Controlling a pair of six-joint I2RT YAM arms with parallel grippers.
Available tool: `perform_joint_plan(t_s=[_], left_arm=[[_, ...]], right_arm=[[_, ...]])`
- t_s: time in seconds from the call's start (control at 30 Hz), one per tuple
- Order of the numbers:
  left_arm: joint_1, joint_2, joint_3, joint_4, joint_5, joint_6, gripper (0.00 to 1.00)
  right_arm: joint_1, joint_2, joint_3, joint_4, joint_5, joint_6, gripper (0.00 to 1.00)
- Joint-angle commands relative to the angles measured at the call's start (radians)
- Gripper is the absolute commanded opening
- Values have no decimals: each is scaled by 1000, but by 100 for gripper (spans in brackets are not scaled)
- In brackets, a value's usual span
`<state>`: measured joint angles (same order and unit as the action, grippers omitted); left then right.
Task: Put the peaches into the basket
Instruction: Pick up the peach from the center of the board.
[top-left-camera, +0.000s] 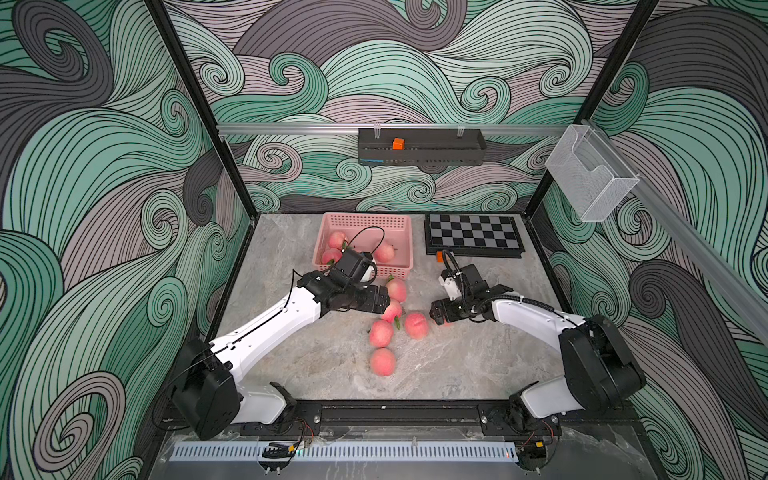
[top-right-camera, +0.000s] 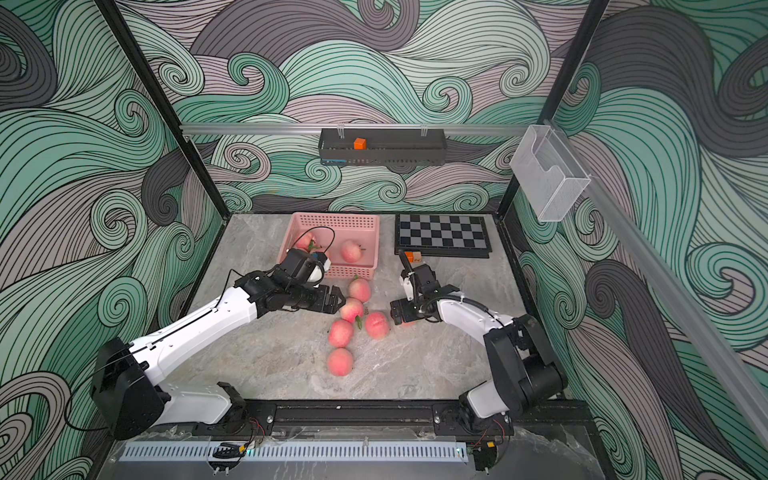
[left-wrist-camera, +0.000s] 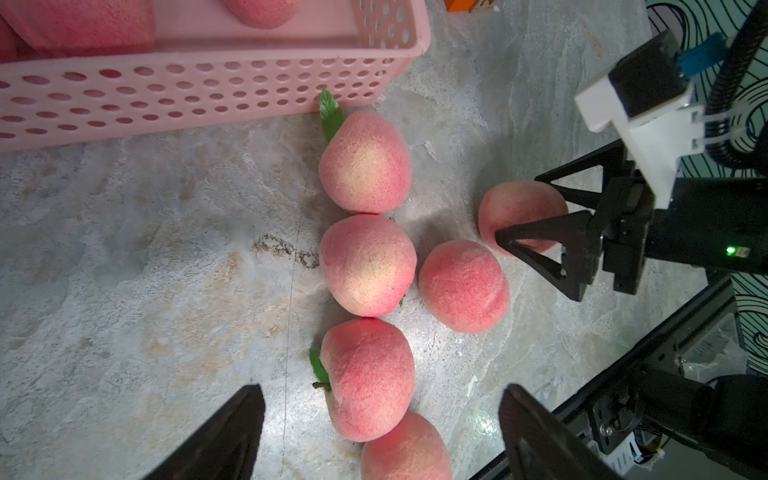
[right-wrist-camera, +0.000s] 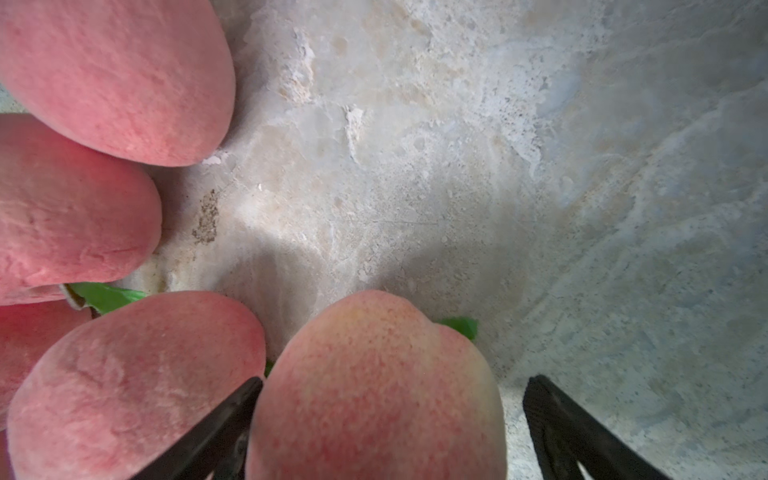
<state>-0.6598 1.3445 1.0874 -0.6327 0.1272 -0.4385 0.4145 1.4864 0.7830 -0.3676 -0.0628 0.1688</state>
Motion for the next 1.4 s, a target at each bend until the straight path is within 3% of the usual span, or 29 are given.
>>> perform_joint_plan(t_s=[0.0,0.23,0.67,0.97,1.37], left_arm=[[2,-4,0,12,-2,0,89],[12,-7,-6,19,-1,-1,89],[36,9,-10,31,12,-12,89],[75,36,6,36,28,-28,89],[155,128,68,4,37,-31,88]], right_arm=[[-3,6,12,13,-17,16,95],[-3,12,17,10,-29,15,84],[9,-31,116,-58,-15,-31,82],[61,15,344,-108,7,-93,82],[129,262,704,-124,30,-184,82]])
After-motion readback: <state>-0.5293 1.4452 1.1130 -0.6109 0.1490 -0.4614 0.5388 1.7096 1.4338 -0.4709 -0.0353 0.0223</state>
